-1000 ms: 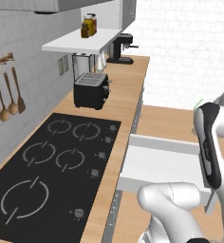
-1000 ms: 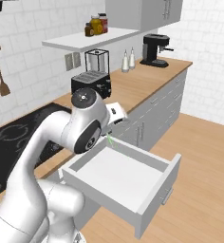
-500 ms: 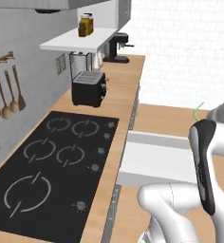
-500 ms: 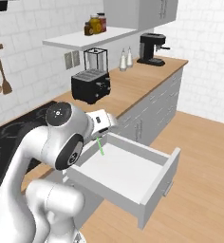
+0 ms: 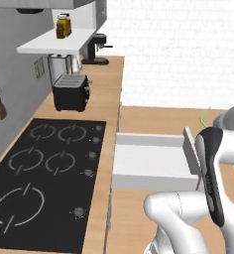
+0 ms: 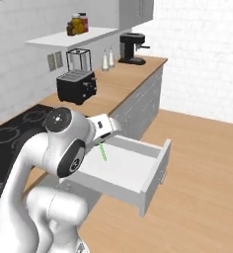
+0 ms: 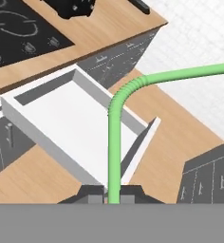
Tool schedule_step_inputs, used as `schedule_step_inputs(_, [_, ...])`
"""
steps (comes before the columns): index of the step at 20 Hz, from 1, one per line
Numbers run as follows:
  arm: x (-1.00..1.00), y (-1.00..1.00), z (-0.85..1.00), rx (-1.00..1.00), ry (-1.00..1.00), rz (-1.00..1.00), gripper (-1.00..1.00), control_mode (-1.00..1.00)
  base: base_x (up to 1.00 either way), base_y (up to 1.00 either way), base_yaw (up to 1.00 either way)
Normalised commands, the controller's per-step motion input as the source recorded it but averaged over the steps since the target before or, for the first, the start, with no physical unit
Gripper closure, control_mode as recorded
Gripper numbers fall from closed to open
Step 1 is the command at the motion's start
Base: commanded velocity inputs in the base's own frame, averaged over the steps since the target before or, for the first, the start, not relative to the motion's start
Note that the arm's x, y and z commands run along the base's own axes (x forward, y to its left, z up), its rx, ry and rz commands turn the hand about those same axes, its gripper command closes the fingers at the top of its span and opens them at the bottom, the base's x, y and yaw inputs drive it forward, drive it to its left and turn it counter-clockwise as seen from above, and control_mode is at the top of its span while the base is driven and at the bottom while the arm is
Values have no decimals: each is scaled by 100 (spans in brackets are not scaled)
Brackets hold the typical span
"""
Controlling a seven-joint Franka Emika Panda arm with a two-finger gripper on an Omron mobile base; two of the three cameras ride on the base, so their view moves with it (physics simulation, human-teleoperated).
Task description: Take a straw from the drawer in front and place it inside the glass cup on the dining counter.
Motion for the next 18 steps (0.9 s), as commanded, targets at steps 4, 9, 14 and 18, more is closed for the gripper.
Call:
schedule_step_inputs(4, [0,0,0,0,0,0,100,100,-37,-8,-43])
schedule_step_inputs(9, [0,0,0,0,0,0,100,100,-24,-22,-44])
schedule_step_inputs(14, [0,0,0,0,0,0,100,100,-5,-41,-48])
schedule_step_inputs(18, [0,0,0,0,0,0,100,100,0,-44,-51])
